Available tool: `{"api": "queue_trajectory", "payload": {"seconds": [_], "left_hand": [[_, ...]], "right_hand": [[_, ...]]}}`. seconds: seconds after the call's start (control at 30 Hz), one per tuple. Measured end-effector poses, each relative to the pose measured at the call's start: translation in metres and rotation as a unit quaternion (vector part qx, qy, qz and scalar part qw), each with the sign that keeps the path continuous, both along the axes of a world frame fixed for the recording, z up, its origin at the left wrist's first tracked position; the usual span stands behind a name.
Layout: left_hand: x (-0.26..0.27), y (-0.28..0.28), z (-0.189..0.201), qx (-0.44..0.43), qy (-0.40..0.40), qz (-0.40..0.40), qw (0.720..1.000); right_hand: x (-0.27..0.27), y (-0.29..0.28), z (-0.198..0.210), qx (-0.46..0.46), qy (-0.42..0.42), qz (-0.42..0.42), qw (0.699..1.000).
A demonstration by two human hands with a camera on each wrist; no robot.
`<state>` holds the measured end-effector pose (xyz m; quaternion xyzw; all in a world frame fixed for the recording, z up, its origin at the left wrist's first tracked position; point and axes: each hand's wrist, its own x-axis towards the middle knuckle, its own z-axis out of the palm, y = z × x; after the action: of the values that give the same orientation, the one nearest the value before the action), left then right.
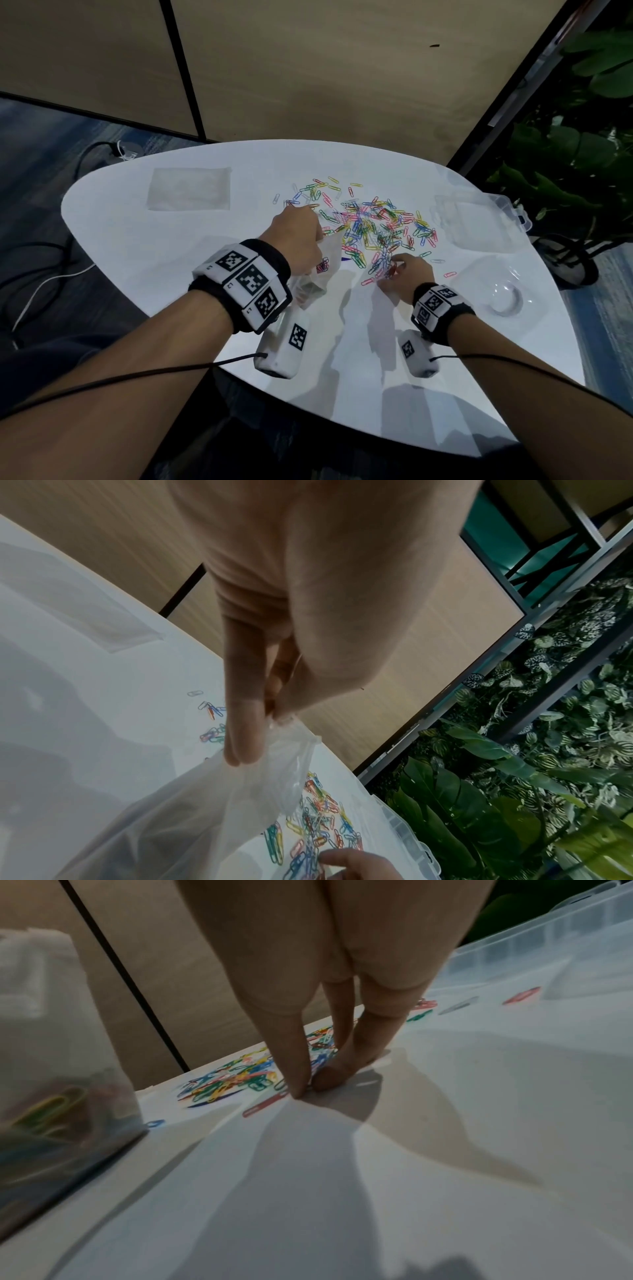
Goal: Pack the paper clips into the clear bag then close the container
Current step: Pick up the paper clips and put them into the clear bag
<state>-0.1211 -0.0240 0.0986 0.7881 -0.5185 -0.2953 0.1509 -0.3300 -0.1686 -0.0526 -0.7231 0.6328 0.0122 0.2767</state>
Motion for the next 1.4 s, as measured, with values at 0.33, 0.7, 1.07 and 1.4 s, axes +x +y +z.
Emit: {"api": "queue_trajectory", "payload": {"seconds": [0.33,0.7,1.07,1.4], "left_hand": [[0.007,0.001,-0.002,0.003,0.018,0.015,1.0],[0.007,0.002,-0.002,0.012,0.016,0.01,1.0],[-0.001,-0.007,-0.004,0.001,0.005,0.025,1.0],[-0.001,-0.005,-0.007,-0.022,0.037,0.043,0.998]], "right_hand": [[0.021,-0.007,0.003,-0.143,0.036,0.183,0.972],[0.007,-0.026,0.02,-0.039,-0.028,0.008,0.999],[0.059,0.025,0.095,0.435,-0.486,-0.026,0.758],[0.086,0.065,0.086,0.155,-0.342,0.026,0.926]]}}
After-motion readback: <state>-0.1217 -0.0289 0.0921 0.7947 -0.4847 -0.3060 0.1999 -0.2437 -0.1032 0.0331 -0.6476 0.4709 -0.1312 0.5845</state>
